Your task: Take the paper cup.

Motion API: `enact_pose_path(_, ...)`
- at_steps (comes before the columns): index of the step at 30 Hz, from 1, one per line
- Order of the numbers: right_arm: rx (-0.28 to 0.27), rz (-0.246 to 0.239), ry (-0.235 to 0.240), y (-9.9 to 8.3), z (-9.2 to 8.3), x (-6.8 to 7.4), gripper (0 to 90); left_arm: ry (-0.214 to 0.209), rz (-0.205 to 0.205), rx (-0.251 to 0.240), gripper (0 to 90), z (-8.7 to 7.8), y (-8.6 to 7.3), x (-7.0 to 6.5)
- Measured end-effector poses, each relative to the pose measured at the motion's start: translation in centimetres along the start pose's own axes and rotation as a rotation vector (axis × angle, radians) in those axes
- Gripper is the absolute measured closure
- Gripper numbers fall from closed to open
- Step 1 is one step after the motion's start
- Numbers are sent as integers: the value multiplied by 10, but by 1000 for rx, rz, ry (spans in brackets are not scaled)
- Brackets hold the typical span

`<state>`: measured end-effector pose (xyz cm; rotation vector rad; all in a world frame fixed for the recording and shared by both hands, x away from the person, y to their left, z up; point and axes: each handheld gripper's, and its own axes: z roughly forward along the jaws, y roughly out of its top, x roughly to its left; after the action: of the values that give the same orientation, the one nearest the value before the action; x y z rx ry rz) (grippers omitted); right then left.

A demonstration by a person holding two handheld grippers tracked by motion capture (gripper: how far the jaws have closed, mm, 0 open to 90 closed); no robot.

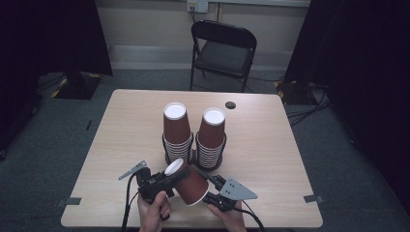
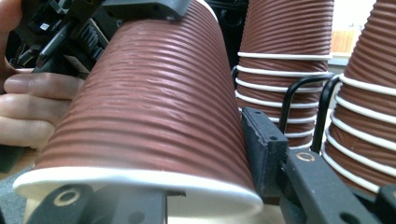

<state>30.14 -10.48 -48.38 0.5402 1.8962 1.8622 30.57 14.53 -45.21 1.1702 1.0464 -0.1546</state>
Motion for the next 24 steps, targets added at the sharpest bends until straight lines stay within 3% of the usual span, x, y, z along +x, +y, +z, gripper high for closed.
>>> enact_pose_path(10,6,-38,-31,-3,-2,2,827,24,69,-24,208,-2,0,-2)
enact_pose_path(11,6,-38,-31,-3,-2,2,827,24,69,-24,203,-2,0,-2)
enact_pose_path(15,25,-31,-29,-4,-3,3,849,60,141,-17,193,-2,3,-2)
enact_pose_path(19,30,-28,-29,-4,-4,2,851,65,149,-14,191,-1,6,-2)
enact_pose_path(20,37,-15,-31,-3,-5,1,853,85,171,-34,192,-2,10,-2)
enact_pose_path(24,49,-5,-27,-3,-4,-1,854,111,176,-60,177,-4,16,1)
